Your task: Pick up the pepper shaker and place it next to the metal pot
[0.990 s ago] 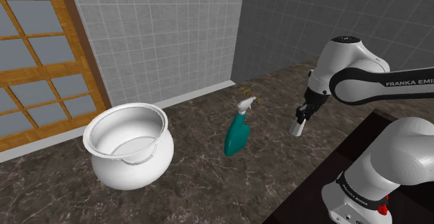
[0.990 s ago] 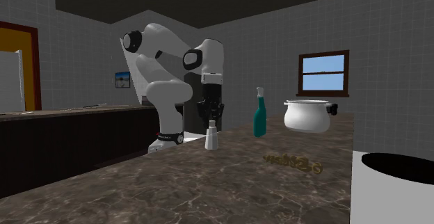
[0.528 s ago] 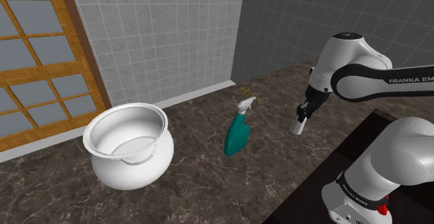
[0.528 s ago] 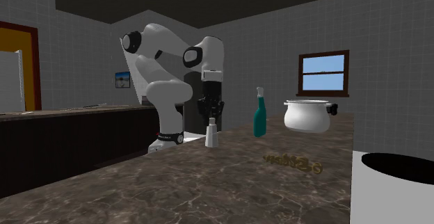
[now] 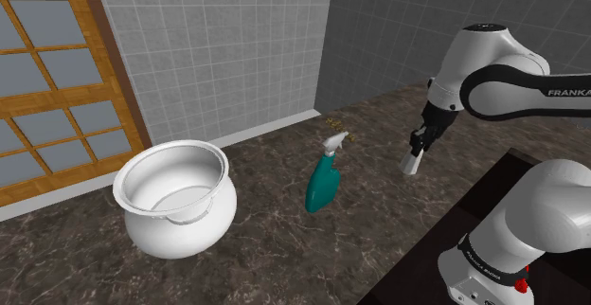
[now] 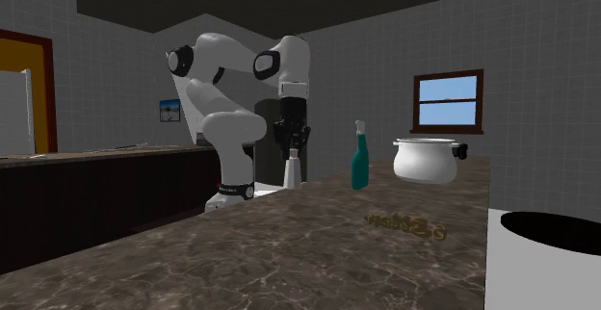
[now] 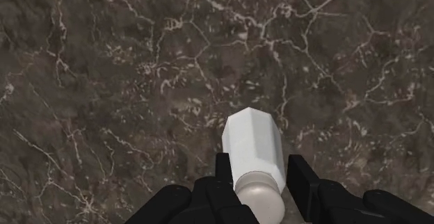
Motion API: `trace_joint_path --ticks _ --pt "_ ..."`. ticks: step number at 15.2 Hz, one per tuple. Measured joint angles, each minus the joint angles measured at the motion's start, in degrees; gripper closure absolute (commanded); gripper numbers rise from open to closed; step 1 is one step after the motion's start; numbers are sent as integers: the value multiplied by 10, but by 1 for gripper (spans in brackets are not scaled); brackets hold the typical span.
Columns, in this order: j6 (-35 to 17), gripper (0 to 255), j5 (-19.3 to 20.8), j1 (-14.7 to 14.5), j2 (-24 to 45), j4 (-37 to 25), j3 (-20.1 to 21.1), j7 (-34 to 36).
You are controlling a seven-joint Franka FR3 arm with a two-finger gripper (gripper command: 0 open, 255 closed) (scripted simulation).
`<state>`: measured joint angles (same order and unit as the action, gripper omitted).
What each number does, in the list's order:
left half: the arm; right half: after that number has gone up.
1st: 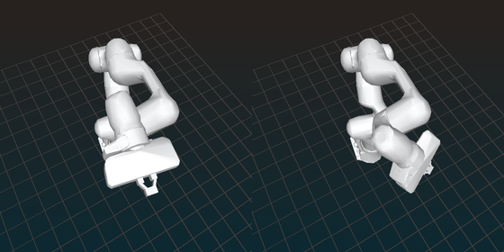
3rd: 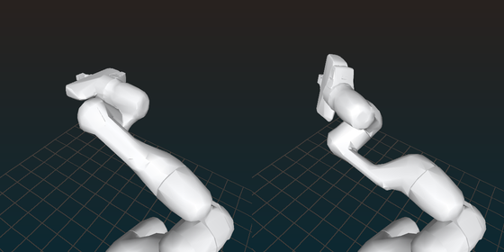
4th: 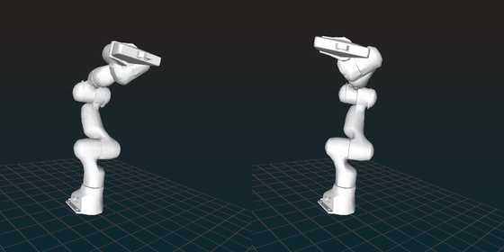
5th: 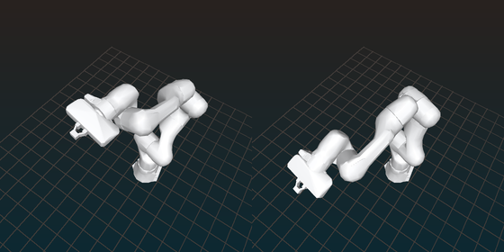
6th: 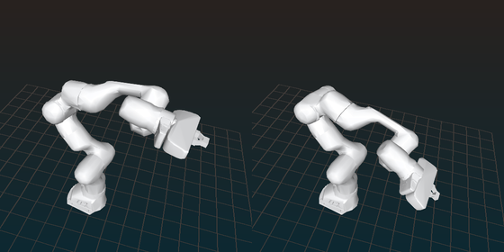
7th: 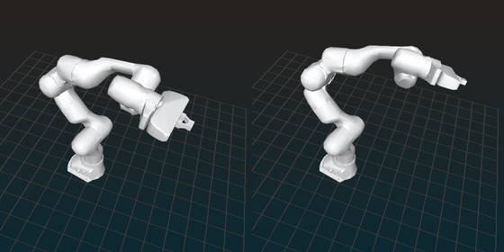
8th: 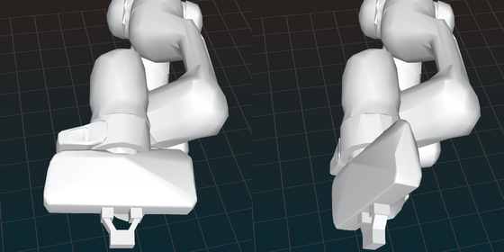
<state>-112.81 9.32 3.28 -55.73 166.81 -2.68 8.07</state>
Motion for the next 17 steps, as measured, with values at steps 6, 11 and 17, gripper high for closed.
trace_joint_path --ticks 6,11,17 --pt "52 255 -4 -2 -8 -45 2 -6" --pt "92 255 -8 -3 -10 -82 4 -10" --pt "135 255 -12 -5 -8 -128 7 -14"
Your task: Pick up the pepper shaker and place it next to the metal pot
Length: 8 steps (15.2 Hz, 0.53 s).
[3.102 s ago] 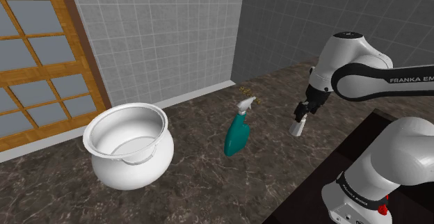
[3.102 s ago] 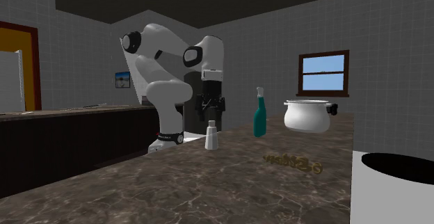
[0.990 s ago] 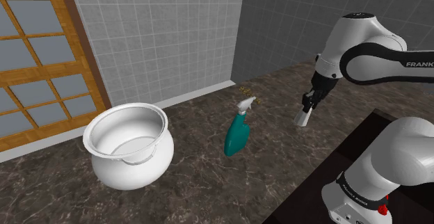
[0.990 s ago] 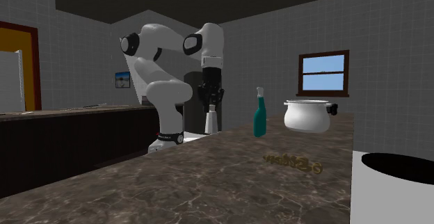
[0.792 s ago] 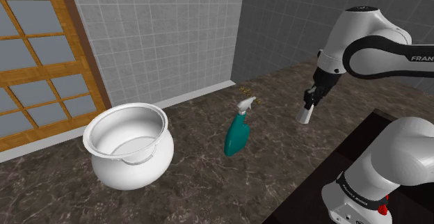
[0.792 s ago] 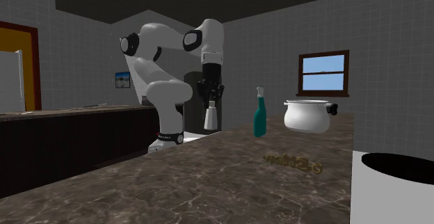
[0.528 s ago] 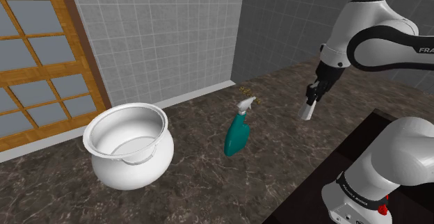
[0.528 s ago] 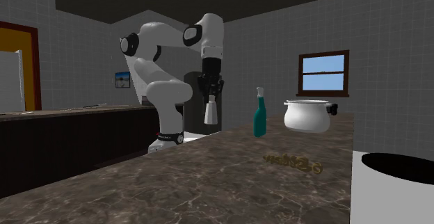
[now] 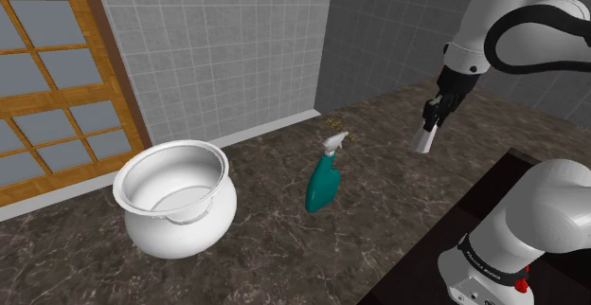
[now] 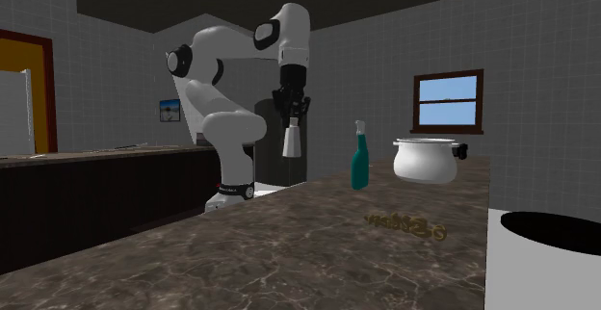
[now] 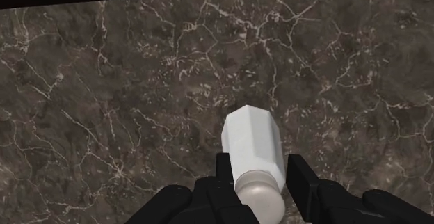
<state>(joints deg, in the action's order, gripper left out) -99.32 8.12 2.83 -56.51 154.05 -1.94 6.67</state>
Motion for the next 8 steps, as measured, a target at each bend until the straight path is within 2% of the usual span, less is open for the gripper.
trace_joint_path --ticks 8 --pt "56 255 -3 -1 13 -69 3 -6"
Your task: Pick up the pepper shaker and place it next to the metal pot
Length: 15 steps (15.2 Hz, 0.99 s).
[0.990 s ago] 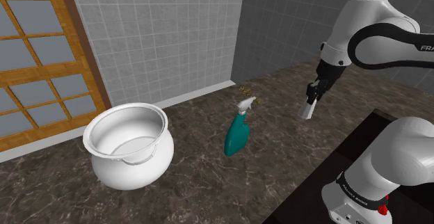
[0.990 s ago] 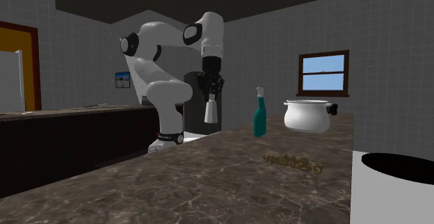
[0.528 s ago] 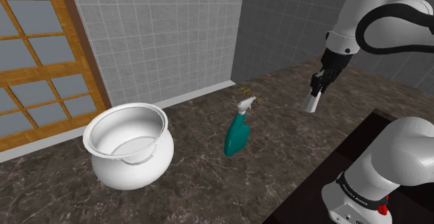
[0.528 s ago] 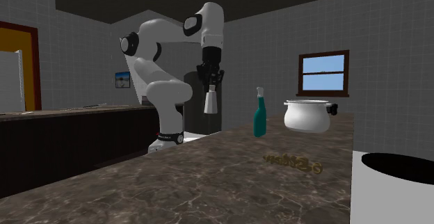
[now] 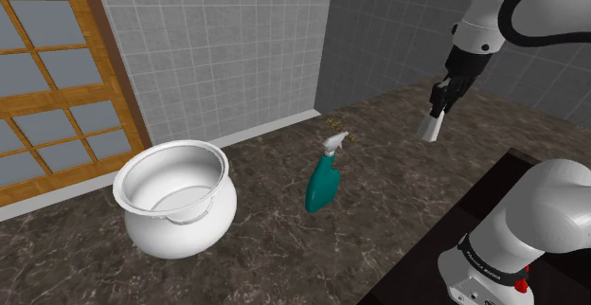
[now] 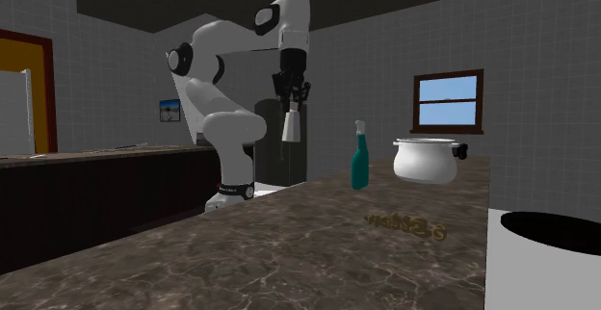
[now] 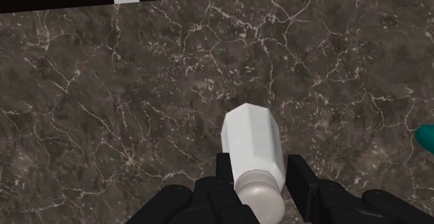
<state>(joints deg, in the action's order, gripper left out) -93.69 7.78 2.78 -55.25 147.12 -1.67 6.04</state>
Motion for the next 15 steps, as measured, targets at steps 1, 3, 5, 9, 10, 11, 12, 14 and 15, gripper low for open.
trace_joint_path --ticks 1,3,5,9,10,11,12,14,15 --pt "7 255 -1 0 0 -7 1 0" --pt "19 255 -1 0 4 -23 1 -2" --pt "33 255 -2 0 10 -43 2 -3" --pt "59 255 -2 0 20 -79 3 -7" --pt "62 255 -2 0 22 -85 3 -7" --pt "60 255 -7 -2 30 -90 9 -1" --pt "60 255 -14 -5 40 -99 18 8" --pt "53 255 -30 -12 65 -114 41 31" --pt "49 255 -37 -14 75 -119 50 42"
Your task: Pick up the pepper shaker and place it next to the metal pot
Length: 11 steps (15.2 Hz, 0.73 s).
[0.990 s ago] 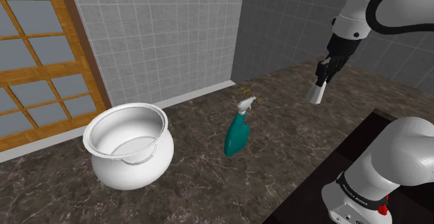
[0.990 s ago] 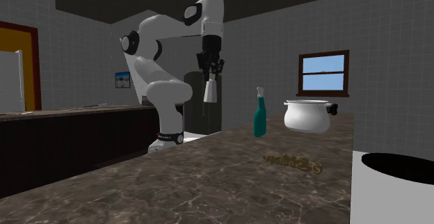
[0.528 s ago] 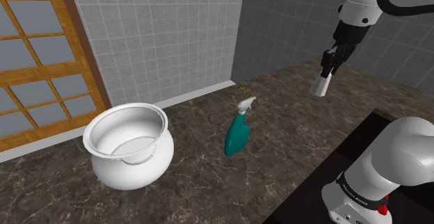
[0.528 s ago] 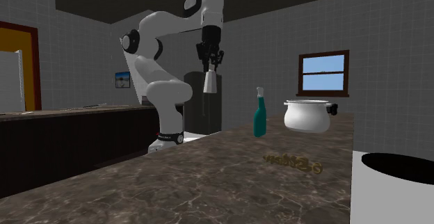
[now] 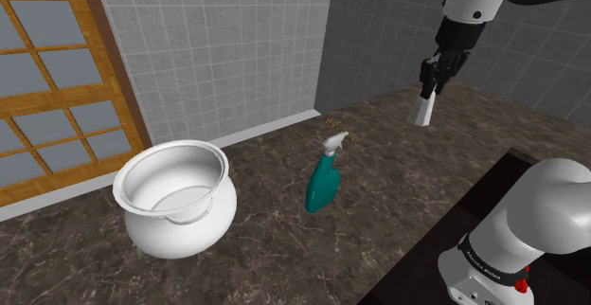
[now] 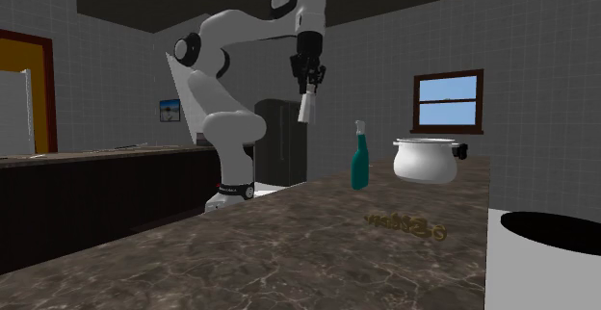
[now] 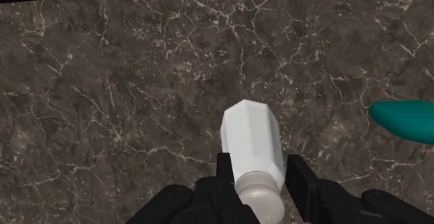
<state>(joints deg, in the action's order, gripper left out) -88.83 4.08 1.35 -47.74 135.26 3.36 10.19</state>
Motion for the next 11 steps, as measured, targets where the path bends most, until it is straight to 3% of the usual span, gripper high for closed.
trace_joint_path --ticks 11 --pt "-38 255 -49 -19 174 -130 118 128"
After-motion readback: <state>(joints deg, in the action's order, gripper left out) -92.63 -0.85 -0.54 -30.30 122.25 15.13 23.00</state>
